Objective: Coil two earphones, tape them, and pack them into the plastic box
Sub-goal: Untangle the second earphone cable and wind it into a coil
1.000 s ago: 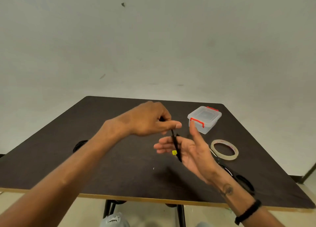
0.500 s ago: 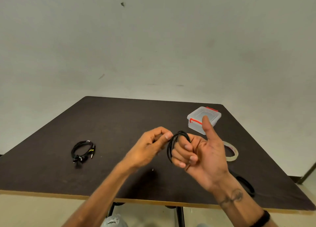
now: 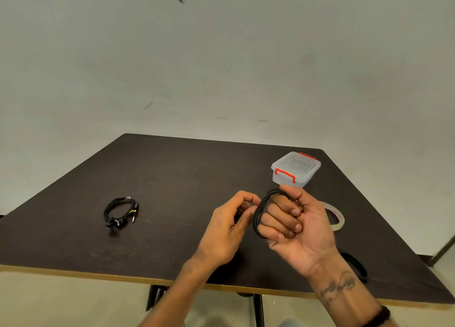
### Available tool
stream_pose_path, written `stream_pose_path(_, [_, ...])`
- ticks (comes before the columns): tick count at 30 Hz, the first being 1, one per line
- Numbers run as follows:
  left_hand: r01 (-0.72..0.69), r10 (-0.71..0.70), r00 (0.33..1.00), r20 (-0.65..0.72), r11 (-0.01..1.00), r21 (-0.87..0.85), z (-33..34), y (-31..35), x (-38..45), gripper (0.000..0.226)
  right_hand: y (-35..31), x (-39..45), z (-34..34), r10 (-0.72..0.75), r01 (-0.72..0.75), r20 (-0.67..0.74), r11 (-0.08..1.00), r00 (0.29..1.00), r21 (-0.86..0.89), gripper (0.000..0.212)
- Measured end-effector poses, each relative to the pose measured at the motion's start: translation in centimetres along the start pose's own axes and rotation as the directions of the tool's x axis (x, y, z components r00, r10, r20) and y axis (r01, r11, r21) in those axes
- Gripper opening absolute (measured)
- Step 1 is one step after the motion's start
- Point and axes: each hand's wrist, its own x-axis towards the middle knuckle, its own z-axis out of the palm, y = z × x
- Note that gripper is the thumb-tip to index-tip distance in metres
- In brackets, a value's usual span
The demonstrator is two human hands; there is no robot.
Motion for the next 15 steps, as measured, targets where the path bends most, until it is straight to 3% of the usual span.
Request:
stream_pose_path(4, [-0.142,0.156,0.986,-0.05,0.966,0.216,0.4,-0.6,0.1,0.019,0.1,0.1,-0.1,0.022,-0.023,0.023,0.999,0.999,0.023,0.051])
stream_pose_path(7, [-0.144,0.191,0.972,-0.133,0.941,0.305,0.3,-0.8,0.2,0.021,-0.2,0.0,0.0,0.062,-0.062,-0.004,0.998,0.998,0.008,0.052])
stream_pose_path(10, [-0.1,0.223,0.941,-0.254,0.902,0.419,-1.0,-0.5,1.1,0.023,-0.4,-0.2,0.3,0.068,-0.076,-0.071,0.991,0.995,-0.113,0.051])
stream_pose_path(12, [-0.107,0.246,0.942,-0.227,0.865,0.491,-2.1,-0.3,1.7,0.024,-0.5,-0.3,0.5,0.032,-0.048,-0.094,0.984,0.995,-0.173,0.051])
stream_pose_path(15, [-0.154,0.205,0.975,-0.081,0.895,0.42,-2.1,0.2,1.3,0.028,-0.6,-0.2,0.8,-0.034,0.021,-0.081,0.987,0.996,-0.157,0.05])
